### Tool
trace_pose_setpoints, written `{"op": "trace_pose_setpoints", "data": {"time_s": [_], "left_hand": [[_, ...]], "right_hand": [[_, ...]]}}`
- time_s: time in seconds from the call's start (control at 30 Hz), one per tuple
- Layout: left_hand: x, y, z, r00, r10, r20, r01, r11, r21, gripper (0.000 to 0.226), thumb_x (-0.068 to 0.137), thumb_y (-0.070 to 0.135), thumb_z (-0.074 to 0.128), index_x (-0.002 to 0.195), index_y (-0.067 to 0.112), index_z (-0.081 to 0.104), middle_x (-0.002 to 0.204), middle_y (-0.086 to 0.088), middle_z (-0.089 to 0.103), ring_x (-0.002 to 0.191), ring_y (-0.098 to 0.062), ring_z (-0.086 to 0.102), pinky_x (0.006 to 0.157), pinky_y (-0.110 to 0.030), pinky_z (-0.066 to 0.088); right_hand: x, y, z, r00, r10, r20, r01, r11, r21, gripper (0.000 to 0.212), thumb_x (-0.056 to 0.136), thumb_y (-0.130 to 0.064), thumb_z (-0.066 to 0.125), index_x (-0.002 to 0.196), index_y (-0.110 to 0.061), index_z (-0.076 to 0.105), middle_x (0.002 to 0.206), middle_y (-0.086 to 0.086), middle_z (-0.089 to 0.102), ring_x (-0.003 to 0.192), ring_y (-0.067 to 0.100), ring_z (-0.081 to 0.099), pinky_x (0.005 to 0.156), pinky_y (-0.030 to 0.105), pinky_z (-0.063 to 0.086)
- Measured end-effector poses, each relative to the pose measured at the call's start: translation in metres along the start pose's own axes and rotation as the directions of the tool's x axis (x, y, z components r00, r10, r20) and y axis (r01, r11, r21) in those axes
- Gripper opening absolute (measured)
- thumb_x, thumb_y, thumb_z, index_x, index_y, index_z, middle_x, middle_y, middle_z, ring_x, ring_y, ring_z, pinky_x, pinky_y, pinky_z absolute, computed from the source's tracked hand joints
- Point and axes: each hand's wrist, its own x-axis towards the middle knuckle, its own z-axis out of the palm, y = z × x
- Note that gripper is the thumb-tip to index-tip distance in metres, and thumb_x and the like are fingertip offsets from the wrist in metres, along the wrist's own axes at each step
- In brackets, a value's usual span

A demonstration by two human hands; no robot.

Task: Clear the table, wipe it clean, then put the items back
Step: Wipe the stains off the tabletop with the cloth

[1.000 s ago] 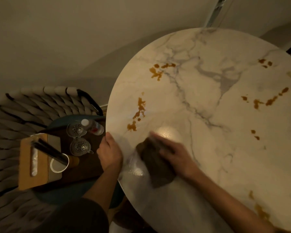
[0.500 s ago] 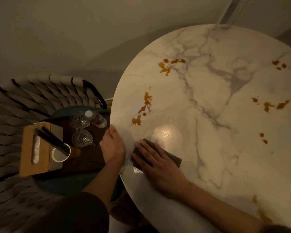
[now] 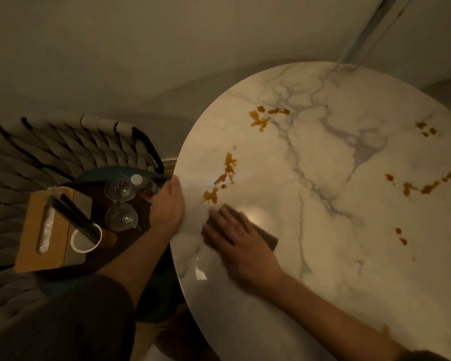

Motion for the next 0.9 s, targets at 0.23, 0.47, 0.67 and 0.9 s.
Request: {"op": "trace_pose_setpoints", "data": {"time_s": [0.23,0.47,0.67,0.9], "left_hand": [[0.008,0.001,0.007,0.993,0.055,-0.105,-0.054,0.998,0.01,0.057,0.102,0.048,0.021,0.12,0.009,0.058,0.118,-0.021,0.059,0.114,-0.039,0.054,0.094,-0.045,0.041],[0.012,-0.002,0.01,0.995,0.04,-0.095,-0.037,0.999,0.039,0.057,0.101,0.052,0.02,0.124,0.016,0.057,0.12,-0.02,0.058,0.113,-0.04,0.054,0.096,-0.048,0.041],[0.014,-0.002,0.009,0.995,0.019,-0.098,-0.017,1.0,0.016,0.059,0.099,0.054,0.02,0.124,0.017,0.058,0.12,-0.02,0.059,0.113,-0.04,0.054,0.097,-0.05,0.042],[0.009,0.001,0.006,0.997,0.012,-0.077,-0.012,1.0,-0.008,0.053,0.102,0.049,0.022,0.123,0.016,0.057,0.122,-0.018,0.057,0.117,-0.037,0.051,0.097,-0.044,0.039]], "right_hand": [[0.011,0.082,-0.018,0.999,-0.003,-0.038,0.005,0.999,0.046,0.053,0.097,-0.027,0.04,0.151,-0.024,0.035,0.162,0.004,0.021,0.151,0.023,0.013,0.12,0.045,0.017],[0.1,0.109,-0.037,0.922,0.362,-0.139,-0.357,0.932,0.059,0.051,0.102,-0.026,0.03,0.153,-0.022,0.027,0.163,0.002,0.014,0.151,0.02,0.005,0.123,0.042,0.004],[0.056,0.067,-0.021,0.998,0.039,-0.045,-0.04,0.999,-0.003,0.056,0.098,-0.025,0.041,0.153,-0.021,0.029,0.163,0.005,0.017,0.151,0.025,0.009,0.122,0.045,0.01],[0.092,0.132,-0.04,0.983,0.174,-0.067,-0.171,0.984,0.048,0.051,0.1,-0.027,0.032,0.151,-0.027,0.031,0.162,-0.001,0.02,0.15,0.02,0.013,0.121,0.046,0.015]]}}
